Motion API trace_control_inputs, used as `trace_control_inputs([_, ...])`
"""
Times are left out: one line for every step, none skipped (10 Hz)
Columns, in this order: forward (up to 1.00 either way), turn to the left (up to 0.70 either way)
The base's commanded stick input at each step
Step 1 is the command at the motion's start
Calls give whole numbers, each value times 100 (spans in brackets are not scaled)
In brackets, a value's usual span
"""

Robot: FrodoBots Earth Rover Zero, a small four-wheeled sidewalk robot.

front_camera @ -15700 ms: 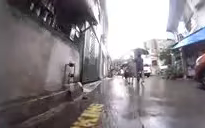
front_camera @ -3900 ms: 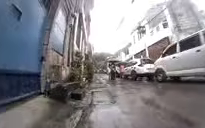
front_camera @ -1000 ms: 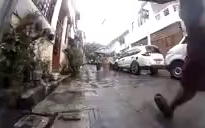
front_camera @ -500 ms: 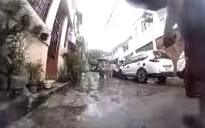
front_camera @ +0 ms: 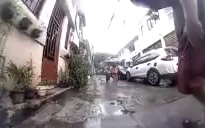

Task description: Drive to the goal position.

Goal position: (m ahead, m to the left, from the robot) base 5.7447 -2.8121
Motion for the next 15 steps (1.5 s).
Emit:
trace_control_inputs([99, 10])
trace_control_inputs([99, 0])
trace_control_inputs([99, 0])
trace_control_inputs([99, 0])
trace_control_inputs([99, 0])
trace_control_inputs([99, 0])
trace_control_inputs([99, 0])
trace_control_inputs([99, 7])
trace_control_inputs([99, 30])
trace_control_inputs([99, 38])
trace_control_inputs([99, 9])
trace_control_inputs([99, 0])
trace_control_inputs([99, -3])
trace_control_inputs([99, -35])
trace_control_inputs([99, -39])
